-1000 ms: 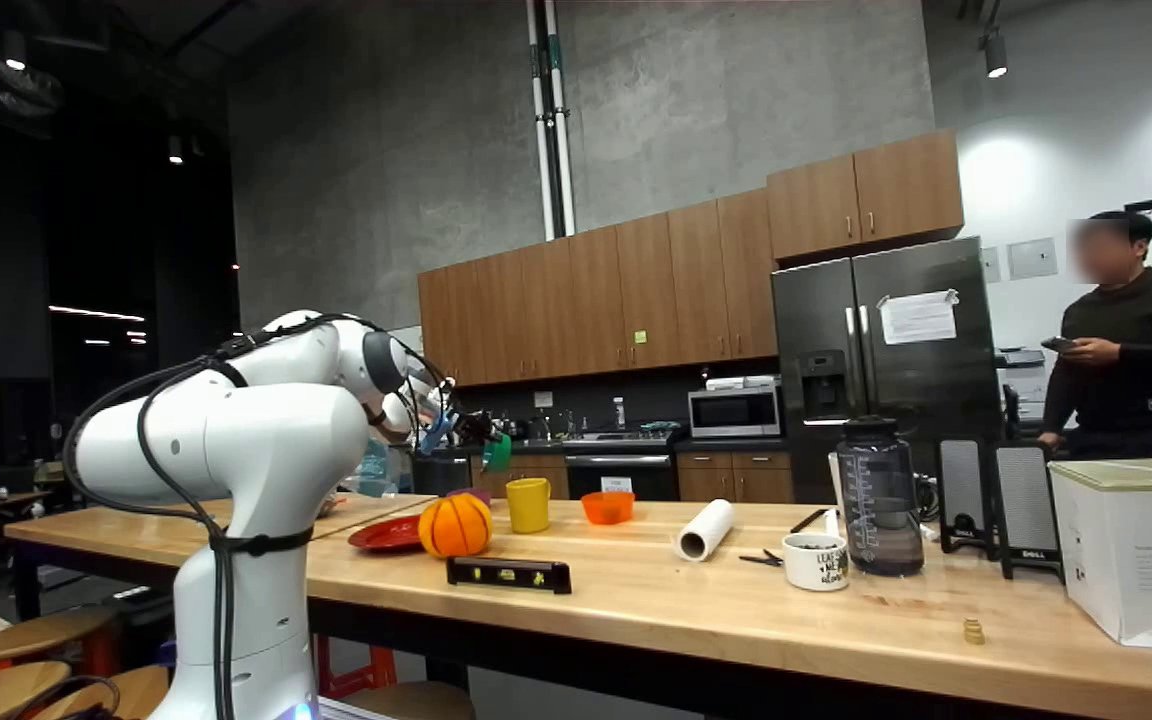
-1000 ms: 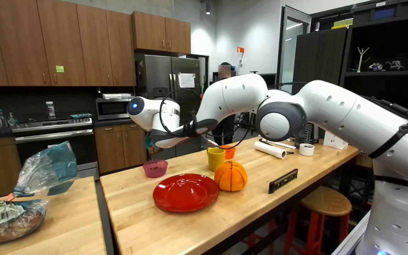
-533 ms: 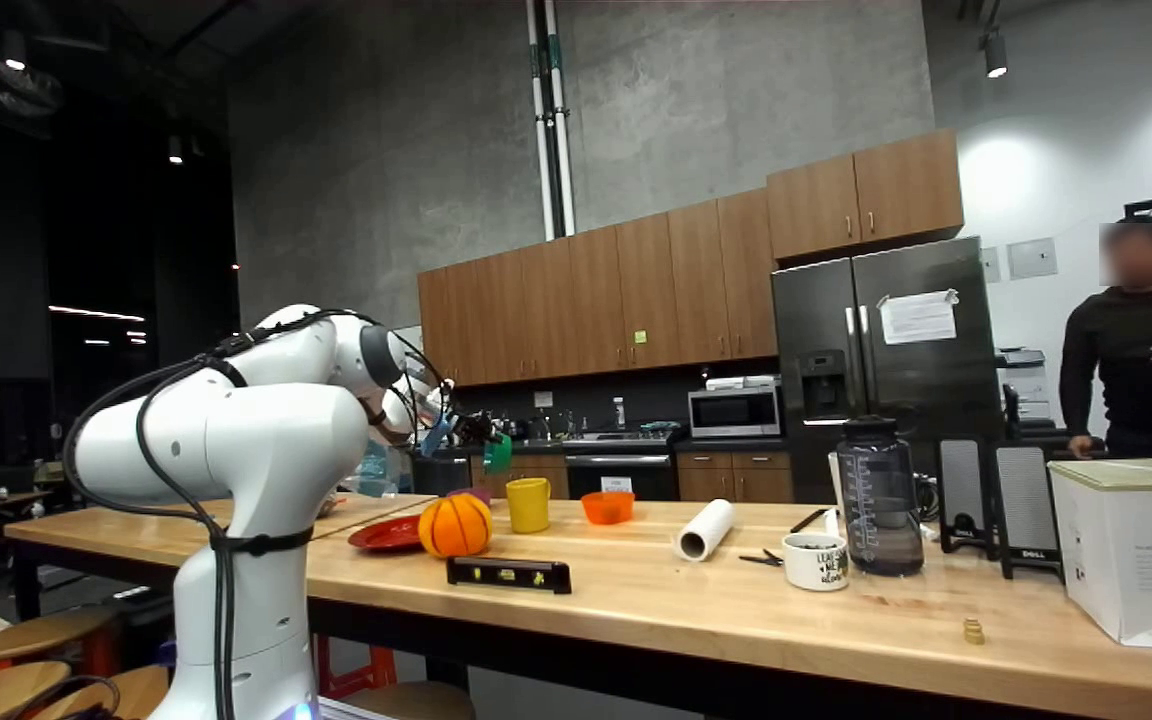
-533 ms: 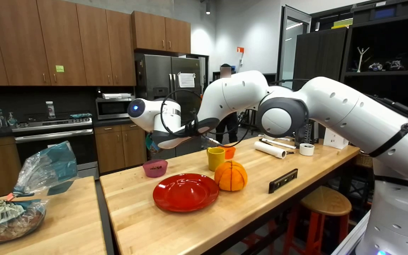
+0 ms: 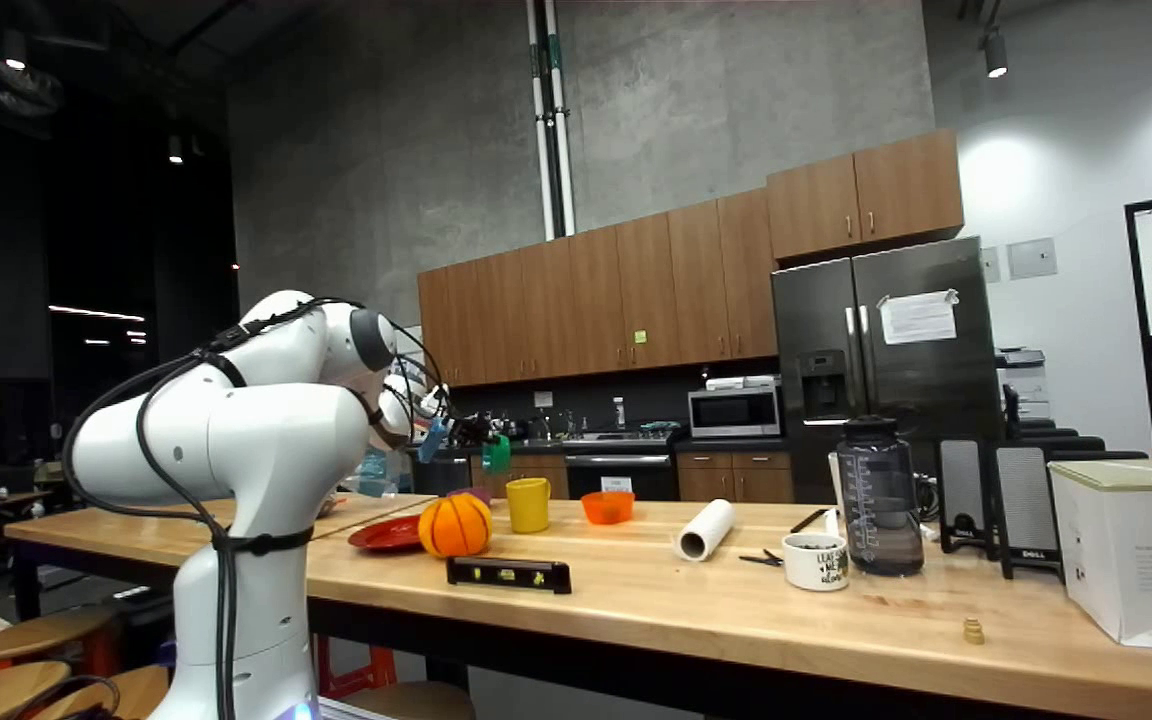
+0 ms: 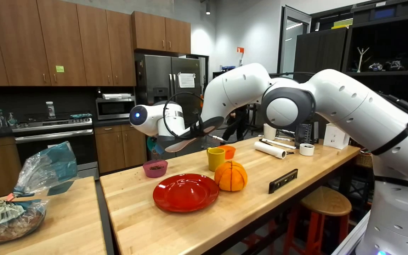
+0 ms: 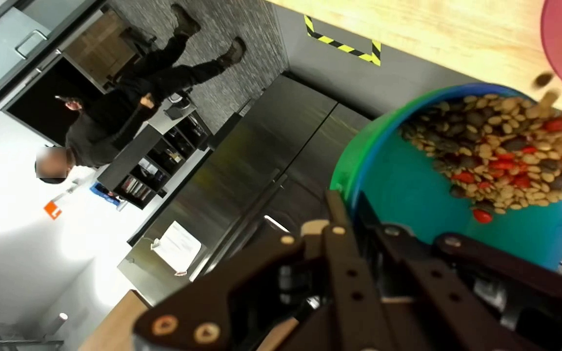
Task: Pour the contents of the blue bowl into the pink bowl
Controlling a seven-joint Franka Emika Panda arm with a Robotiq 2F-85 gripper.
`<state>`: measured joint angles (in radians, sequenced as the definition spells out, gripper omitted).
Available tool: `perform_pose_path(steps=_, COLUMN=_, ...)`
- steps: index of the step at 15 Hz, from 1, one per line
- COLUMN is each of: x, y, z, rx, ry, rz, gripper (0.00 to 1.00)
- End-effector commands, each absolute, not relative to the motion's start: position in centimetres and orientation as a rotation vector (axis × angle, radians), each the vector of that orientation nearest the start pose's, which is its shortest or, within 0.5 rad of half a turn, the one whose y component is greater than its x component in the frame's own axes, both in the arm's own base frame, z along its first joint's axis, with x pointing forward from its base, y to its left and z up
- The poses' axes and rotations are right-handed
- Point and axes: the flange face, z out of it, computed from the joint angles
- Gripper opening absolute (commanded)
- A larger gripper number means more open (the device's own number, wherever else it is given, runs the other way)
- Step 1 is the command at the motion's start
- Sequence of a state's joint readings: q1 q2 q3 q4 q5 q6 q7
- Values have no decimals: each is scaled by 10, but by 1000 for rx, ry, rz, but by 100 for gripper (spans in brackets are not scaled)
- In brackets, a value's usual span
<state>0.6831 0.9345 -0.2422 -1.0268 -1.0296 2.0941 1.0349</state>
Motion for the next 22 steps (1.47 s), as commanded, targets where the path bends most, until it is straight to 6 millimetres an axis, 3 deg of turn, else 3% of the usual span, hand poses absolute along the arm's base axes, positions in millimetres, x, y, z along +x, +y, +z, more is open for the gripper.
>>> perform_pose_path(steps=1, x=689, y=366, z=341, rx=2190, ry=43, rz=1076, gripper=2)
perform_pose_path(steps=11, x=655, y=365, z=338, rx=2165, ry=67, rz=1106, gripper=2)
perform_pose_path(steps=22, x=629, y=389, z=339, rx=2122, ry=106, rz=1201, gripper=2)
